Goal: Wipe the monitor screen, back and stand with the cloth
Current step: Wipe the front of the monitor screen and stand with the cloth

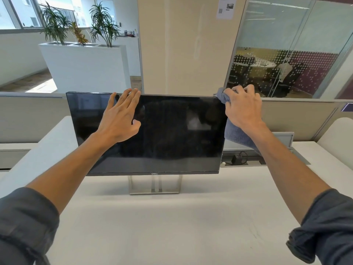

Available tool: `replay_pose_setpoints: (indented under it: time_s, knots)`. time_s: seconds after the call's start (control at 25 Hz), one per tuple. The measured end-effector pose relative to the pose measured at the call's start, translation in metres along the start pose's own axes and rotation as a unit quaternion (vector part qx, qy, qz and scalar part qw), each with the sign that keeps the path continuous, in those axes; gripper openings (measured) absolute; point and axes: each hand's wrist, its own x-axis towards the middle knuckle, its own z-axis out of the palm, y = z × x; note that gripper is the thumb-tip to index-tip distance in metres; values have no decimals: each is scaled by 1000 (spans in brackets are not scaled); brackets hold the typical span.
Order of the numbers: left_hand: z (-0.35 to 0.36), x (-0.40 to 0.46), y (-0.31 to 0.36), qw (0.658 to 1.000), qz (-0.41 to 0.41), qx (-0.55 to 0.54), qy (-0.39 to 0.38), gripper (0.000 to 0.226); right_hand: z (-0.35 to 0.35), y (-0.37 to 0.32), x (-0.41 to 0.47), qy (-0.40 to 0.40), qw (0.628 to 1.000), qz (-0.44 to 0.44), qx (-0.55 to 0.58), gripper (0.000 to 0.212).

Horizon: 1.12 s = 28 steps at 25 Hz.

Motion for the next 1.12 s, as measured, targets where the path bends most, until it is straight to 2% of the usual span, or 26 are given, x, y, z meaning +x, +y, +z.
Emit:
replay_pose_setpoints:
  time_s: [0.12,0.24,0.36,0.68,0.84,1.12]
  knots:
    - [0,4,7,1000,10,5,-5,80,-8,13,-2,-6,994,70,81,34]
    - [1,9,15,999,33,11,-5,80,-13,25,-4,6,952,179,248,42]
    - [0,14,23,999,48,13,-5,80,-1,34,-2,-24,912,237,335,56]
    - [7,16,32,999,49,3,-16,80,21,28,-10,-118,826,207,511,52]
    - [10,15,37,999,40,6,-11,81,33,18,-18,-107,789,227,561,47]
    - [14,16,43,1000,22,22,1,81,79,2,-80,-139,809,285,495,44]
